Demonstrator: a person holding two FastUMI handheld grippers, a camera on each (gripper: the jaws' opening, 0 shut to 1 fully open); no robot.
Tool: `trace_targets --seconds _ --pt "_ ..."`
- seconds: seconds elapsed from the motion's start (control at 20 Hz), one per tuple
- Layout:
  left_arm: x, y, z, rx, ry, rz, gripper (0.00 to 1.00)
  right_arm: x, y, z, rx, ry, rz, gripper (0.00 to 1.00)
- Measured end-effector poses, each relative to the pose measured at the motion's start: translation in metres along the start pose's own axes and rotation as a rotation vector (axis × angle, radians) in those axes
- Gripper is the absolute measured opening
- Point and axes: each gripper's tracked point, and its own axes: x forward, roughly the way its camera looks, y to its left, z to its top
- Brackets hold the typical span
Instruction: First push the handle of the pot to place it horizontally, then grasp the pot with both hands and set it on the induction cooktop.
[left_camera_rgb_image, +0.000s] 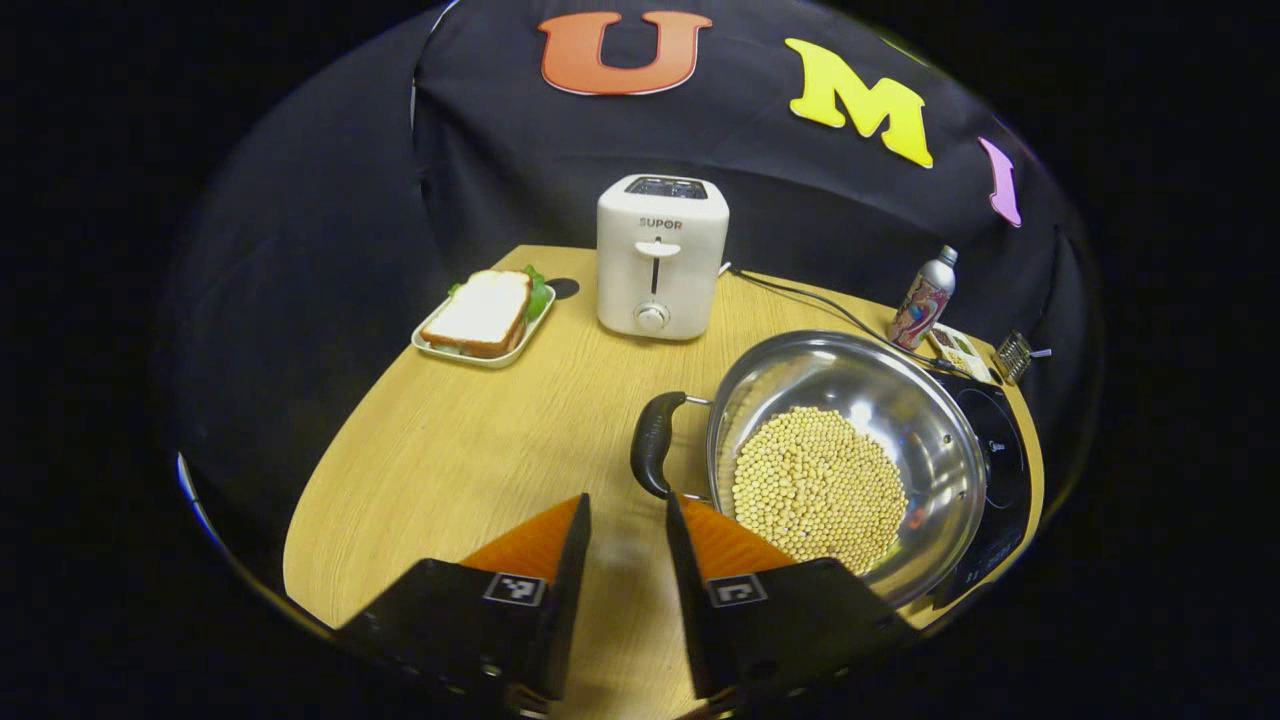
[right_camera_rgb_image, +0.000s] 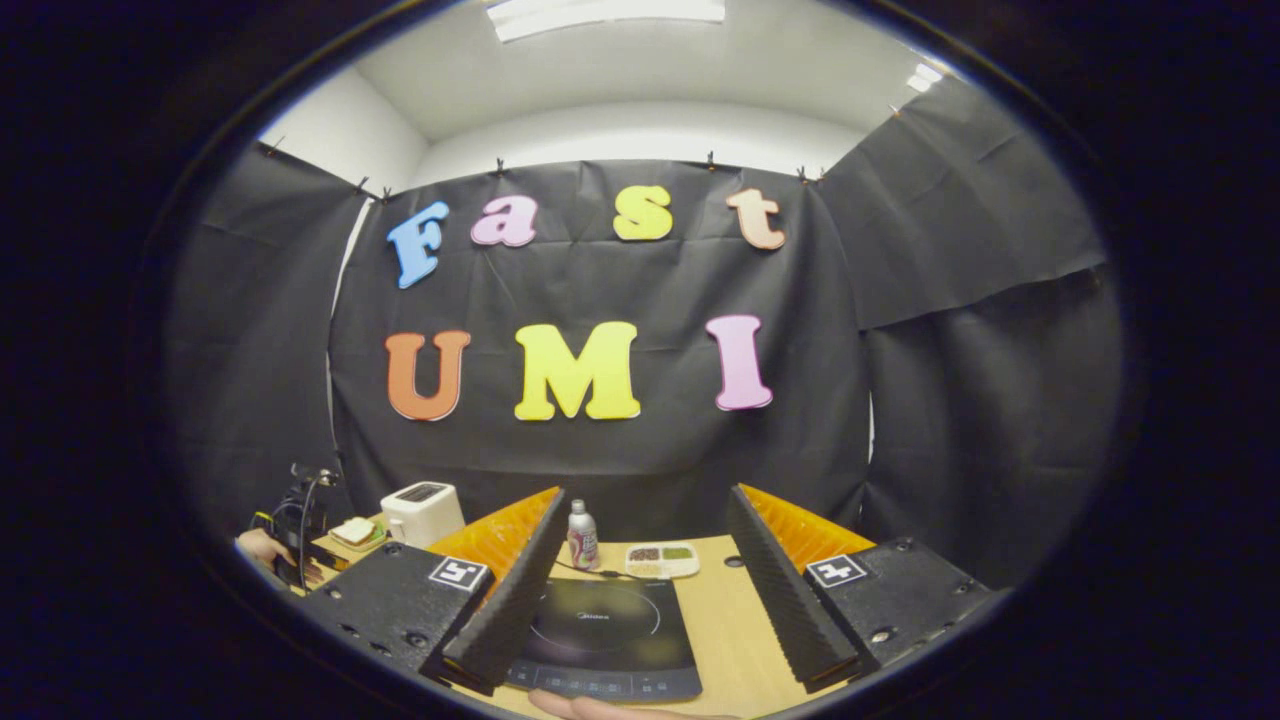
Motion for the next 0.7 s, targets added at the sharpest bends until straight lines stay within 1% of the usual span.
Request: trace_targets --seconds 0.05,0.1,0.15,0.25,0.3,0.4,0.55,0.7 --pt "-0.008 0.001 0.005 -0.001 -0.025 0.007 0.64 0.003 0.005 -0.006 -0.005 0.015 0.006 0.96" --pt "-0.013 0.002 0.007 0.0 -0.045 0.009 0.6 0.006 0.011 -0.011 -0.01 0.027 0.014 0.96" --pt "-0.019 0.002 0.009 0.002 -0.062 0.004 0.86 0.01 0.017 -0.015 -0.013 0.037 0.021 1.0" --pt "-0.031 -0.003 0.015 0.006 -0.088 -0.021 0.98 0.018 0.025 -0.026 -0.022 0.064 0.021 1.0" --pt "-0.035 -0.006 0.019 0.012 -0.102 -0.03 0.97 0.021 0.03 -0.032 -0.026 0.079 0.024 0.96" --pt "-0.042 -0.01 0.026 0.039 -0.136 -0.038 0.96 0.029 0.043 -0.043 -0.033 0.108 0.03 0.96" --pt "-0.049 -0.007 0.041 0.082 -0.199 -0.017 0.96 0.041 0.058 -0.059 -0.049 0.161 0.035 0.96" --pt "-0.057 -0.006 0.052 0.076 -0.241 -0.008 0.96 0.051 0.073 -0.076 -0.06 0.211 0.049 0.96"
